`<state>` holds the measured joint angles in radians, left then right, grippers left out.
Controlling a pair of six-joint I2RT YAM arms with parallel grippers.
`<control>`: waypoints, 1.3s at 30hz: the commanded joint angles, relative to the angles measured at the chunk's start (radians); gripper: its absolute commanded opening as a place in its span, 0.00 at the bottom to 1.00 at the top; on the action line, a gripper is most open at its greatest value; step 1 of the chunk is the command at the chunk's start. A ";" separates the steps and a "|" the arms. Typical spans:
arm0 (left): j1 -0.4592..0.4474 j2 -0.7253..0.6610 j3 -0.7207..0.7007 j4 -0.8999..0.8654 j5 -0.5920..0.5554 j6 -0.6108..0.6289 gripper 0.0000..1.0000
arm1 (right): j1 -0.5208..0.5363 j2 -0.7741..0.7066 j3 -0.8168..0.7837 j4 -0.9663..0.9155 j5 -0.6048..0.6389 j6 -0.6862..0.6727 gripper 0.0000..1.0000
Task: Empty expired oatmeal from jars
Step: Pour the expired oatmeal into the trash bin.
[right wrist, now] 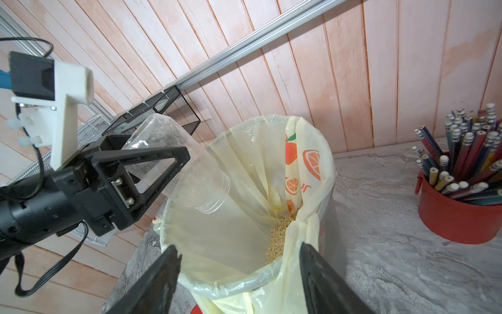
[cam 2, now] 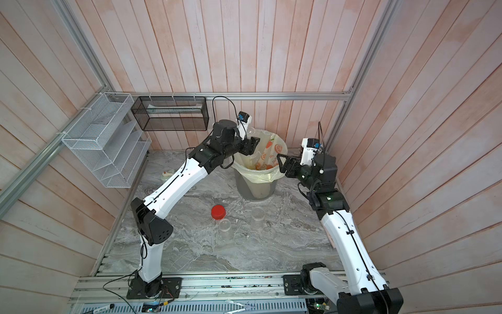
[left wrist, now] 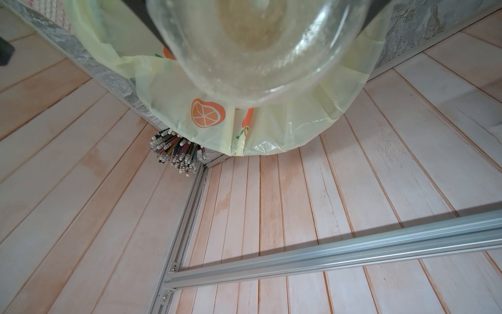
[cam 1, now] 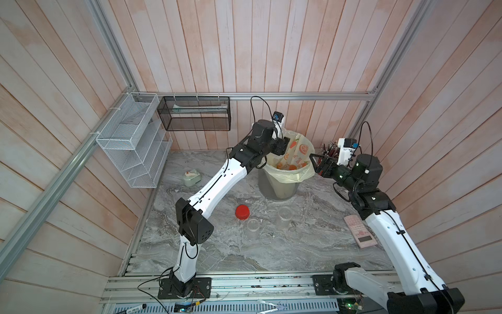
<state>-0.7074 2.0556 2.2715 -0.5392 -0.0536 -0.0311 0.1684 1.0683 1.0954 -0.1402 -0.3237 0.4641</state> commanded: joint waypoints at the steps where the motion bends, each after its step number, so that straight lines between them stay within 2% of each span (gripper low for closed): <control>1: -0.007 0.006 0.046 -0.054 -0.090 0.062 0.32 | -0.004 -0.006 -0.017 0.033 -0.027 -0.004 0.71; 2: 0.001 -0.006 0.013 -0.009 -0.072 -0.003 0.31 | -0.004 -0.010 -0.026 0.047 -0.034 -0.001 0.71; 3: 0.001 -0.011 -0.019 0.015 0.080 -0.031 0.32 | -0.004 -0.013 -0.038 0.071 -0.041 -0.001 0.72; 4: -0.013 -0.001 -0.002 -0.019 0.109 -0.018 0.34 | -0.004 -0.014 -0.043 0.082 -0.043 -0.001 0.72; 6: -0.036 0.010 0.054 -0.117 -0.047 0.042 0.32 | -0.004 -0.020 -0.049 0.077 -0.039 0.015 0.71; 7: -0.014 -0.011 0.015 -0.077 -0.059 0.010 0.31 | -0.003 -0.027 -0.063 0.098 -0.045 0.024 0.71; 8: 0.022 -0.040 -0.040 -0.015 0.062 -0.036 0.32 | -0.001 -0.032 -0.080 0.131 -0.049 0.032 0.71; 9: 0.043 -0.052 -0.034 -0.014 0.141 -0.095 0.32 | -0.001 -0.029 -0.088 0.146 -0.045 0.039 0.72; 11: 0.043 -0.070 0.007 -0.085 0.053 -0.105 0.31 | 0.000 -0.015 -0.066 0.108 -0.051 0.034 0.71; 13: 0.046 -0.121 -0.086 -0.008 -0.061 -0.103 0.33 | 0.002 -0.017 -0.075 0.123 -0.067 0.037 0.71; 14: 0.035 -0.126 -0.073 -0.030 -0.133 -0.153 0.31 | 0.006 -0.023 -0.091 0.143 -0.065 0.046 0.71; 16: -0.002 -0.135 -0.095 0.017 -0.045 -0.157 0.36 | 0.007 -0.021 -0.092 0.153 -0.064 0.061 0.71; 17: -0.013 -0.127 -0.113 0.065 -0.047 -0.135 0.39 | 0.008 -0.016 -0.090 0.163 -0.070 0.065 0.71; 18: -0.009 -0.084 -0.038 0.027 -0.056 -0.145 0.37 | 0.012 -0.009 -0.082 0.164 -0.071 0.070 0.70; 20: -0.008 0.015 0.191 -0.171 -0.012 -0.198 0.32 | 0.026 -0.005 -0.063 0.141 -0.073 0.060 0.70; 22: -0.022 0.025 0.149 -0.110 -0.045 -0.156 0.33 | 0.043 -0.011 -0.072 0.152 -0.056 0.051 0.70; 24: -0.013 0.024 0.154 -0.125 0.005 -0.201 0.32 | 0.045 -0.011 -0.076 0.150 -0.050 0.056 0.70; 26: -0.018 -0.013 0.046 -0.007 -0.014 -0.167 0.35 | 0.048 -0.017 -0.082 0.154 -0.051 0.056 0.70; 29: -0.008 0.022 0.162 -0.141 0.021 -0.199 0.31 | 0.049 -0.028 -0.076 0.141 -0.031 0.049 0.70; 31: -0.003 -0.007 0.028 0.014 -0.042 -0.138 0.37 | 0.050 -0.034 -0.089 0.173 -0.025 0.059 0.70; 32: 0.020 0.020 0.086 -0.010 -0.020 -0.179 0.35 | 0.050 -0.028 -0.089 0.189 -0.031 0.069 0.70; 33: 0.039 0.062 0.204 -0.109 0.036 -0.242 0.29 | 0.050 -0.018 -0.078 0.180 -0.040 0.076 0.69; 34: 0.037 0.088 0.275 -0.166 0.062 -0.263 0.28 | 0.054 -0.013 -0.073 0.171 -0.058 0.071 0.69; 35: 0.016 0.091 0.293 -0.184 0.060 -0.240 0.29 | 0.059 -0.014 -0.075 0.171 -0.060 0.067 0.69; 37: -0.010 0.048 0.151 -0.058 0.010 -0.167 0.37 | 0.068 -0.023 -0.091 0.190 -0.030 0.080 0.69; 39: 0.020 0.070 0.247 -0.157 0.064 -0.246 0.34 | 0.068 -0.025 -0.081 0.179 -0.034 0.084 0.69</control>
<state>-0.6895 2.1292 2.4660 -0.6529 -0.0330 -0.2379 0.2298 1.0554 1.0119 0.0097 -0.3649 0.5323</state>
